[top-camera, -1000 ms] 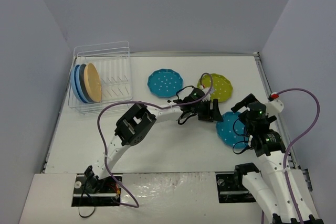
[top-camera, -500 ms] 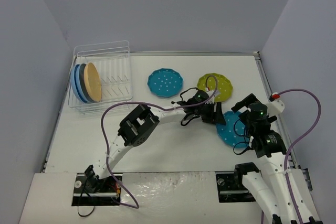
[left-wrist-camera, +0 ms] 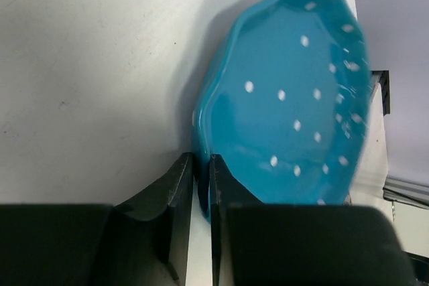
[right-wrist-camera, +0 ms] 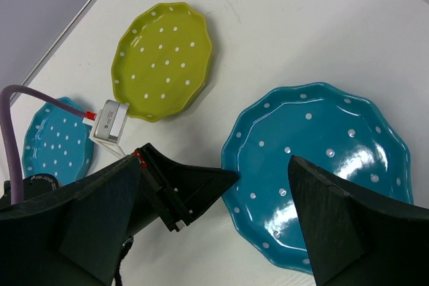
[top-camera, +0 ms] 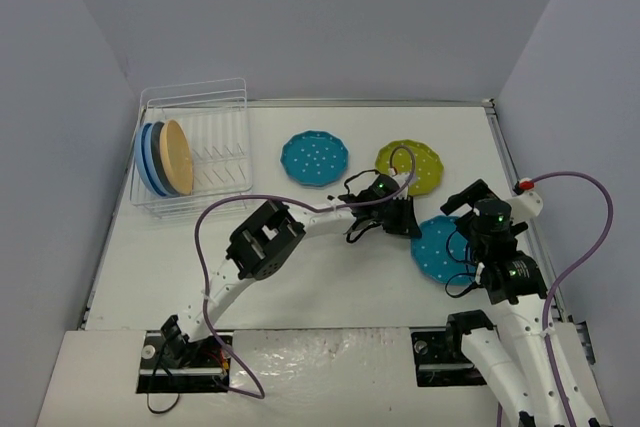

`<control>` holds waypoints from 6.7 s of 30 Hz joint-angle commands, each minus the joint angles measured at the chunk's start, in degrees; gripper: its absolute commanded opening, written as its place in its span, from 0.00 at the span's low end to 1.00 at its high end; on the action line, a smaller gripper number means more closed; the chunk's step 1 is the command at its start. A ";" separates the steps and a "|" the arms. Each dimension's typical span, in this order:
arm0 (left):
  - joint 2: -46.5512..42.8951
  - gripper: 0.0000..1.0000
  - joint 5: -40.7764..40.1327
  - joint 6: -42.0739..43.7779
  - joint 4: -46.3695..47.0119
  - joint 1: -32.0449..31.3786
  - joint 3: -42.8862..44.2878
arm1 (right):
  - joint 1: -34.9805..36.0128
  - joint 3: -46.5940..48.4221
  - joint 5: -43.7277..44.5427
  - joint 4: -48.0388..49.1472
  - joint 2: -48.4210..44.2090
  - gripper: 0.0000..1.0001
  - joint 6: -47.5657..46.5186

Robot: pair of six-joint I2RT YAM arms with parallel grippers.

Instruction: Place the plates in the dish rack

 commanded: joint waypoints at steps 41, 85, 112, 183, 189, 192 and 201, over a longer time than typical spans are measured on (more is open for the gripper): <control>-36.57 0.00 -6.07 6.87 -0.63 16.65 -34.01 | 1.31 -9.84 -22.64 23.85 21.91 0.82 -2.05; -41.34 0.00 7.47 -3.98 20.28 23.09 -44.41 | 10.18 -14.70 -20.40 34.50 31.63 0.80 4.17; -44.94 0.00 9.86 -6.21 22.77 24.77 -45.72 | 9.92 -20.22 -27.55 49.98 25.03 0.81 11.96; -49.29 0.62 17.31 -11.62 34.21 25.36 -48.43 | 10.35 -22.97 -43.54 76.24 16.95 0.00 25.70; -48.82 0.63 20.37 -12.87 35.73 25.39 -47.37 | 10.42 -19.38 -45.06 77.34 14.67 0.00 28.59; -48.40 0.63 20.65 -13.29 35.84 25.36 -47.37 | 10.36 -18.66 -46.31 80.17 14.57 0.00 31.31; -46.50 0.63 21.67 -17.96 42.68 25.36 -48.33 | 10.37 -18.11 -47.46 82.39 14.14 0.00 33.09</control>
